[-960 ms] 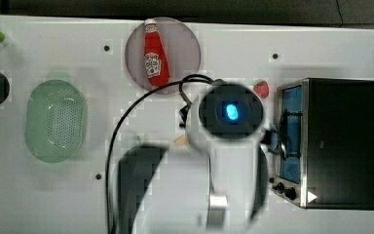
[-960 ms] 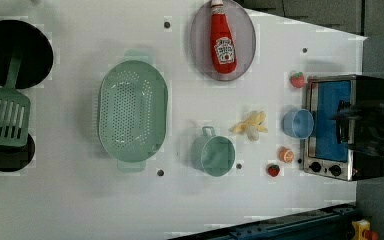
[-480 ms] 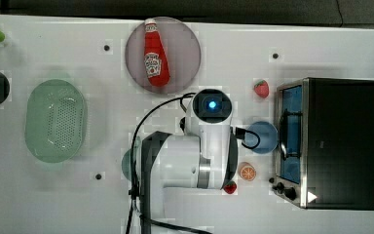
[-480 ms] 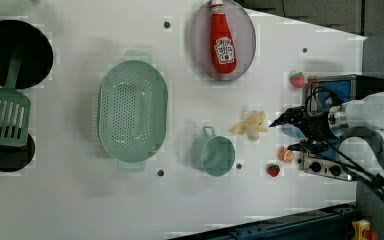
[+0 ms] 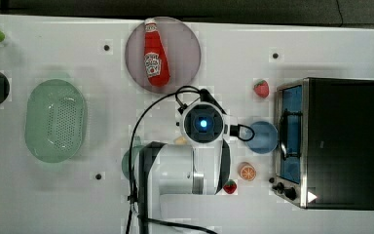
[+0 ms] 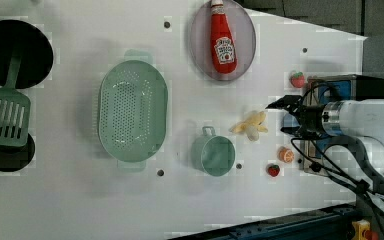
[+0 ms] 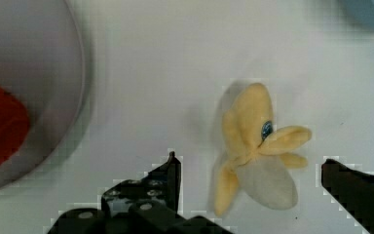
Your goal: Pick banana from table and place on oven.
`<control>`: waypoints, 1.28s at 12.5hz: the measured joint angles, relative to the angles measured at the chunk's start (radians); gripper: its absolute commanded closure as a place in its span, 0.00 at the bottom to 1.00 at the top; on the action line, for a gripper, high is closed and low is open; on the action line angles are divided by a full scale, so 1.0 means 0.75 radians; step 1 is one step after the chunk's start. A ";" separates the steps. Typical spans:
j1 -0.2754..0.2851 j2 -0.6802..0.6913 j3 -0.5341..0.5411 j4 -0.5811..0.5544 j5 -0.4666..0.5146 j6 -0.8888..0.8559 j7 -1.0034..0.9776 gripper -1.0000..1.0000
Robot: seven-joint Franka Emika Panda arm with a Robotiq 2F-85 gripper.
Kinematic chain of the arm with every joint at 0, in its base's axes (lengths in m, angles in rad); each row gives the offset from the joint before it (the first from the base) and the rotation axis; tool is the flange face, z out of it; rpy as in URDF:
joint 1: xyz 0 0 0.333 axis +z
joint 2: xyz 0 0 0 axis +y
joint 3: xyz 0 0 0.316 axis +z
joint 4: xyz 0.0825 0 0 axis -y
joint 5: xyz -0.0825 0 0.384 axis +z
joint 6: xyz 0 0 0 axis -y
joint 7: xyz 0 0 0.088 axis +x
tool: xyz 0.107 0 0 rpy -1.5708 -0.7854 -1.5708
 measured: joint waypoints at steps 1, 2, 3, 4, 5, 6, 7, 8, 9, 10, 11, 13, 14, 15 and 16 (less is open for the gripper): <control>-0.004 0.025 0.004 -0.018 0.008 0.036 0.001 0.00; -0.004 0.052 0.005 -0.047 0.018 0.076 0.002 0.00; 0.001 0.085 0.000 -0.073 0.024 0.097 0.002 0.00; 0.013 0.133 -0.015 -0.094 0.015 0.133 0.003 0.00; 0.014 0.187 -0.018 -0.109 0.015 0.169 0.004 0.00; 0.010 0.228 -0.015 -0.125 0.014 0.197 0.001 0.00; 0.016 0.265 -0.023 -0.130 0.019 0.201 -0.001 0.04; 0.013 0.297 -0.022 -0.125 0.017 0.230 -0.001 0.16; 0.006 0.313 -0.015 -0.128 0.014 0.271 -0.001 0.29; -0.003 0.306 0.000 -0.130 0.017 0.274 -0.001 0.42; -0.001 0.290 0.001 -0.128 0.015 0.268 0.003 0.53; 0.003 0.269 0.015 -0.099 0.017 0.282 0.004 0.75; 0.009 0.271 0.015 -0.081 0.025 0.298 0.005 0.81; 0.015 0.268 0.005 -0.076 0.045 0.296 0.003 0.81; 0.008 0.262 0.006 -0.078 0.050 0.290 0.001 0.81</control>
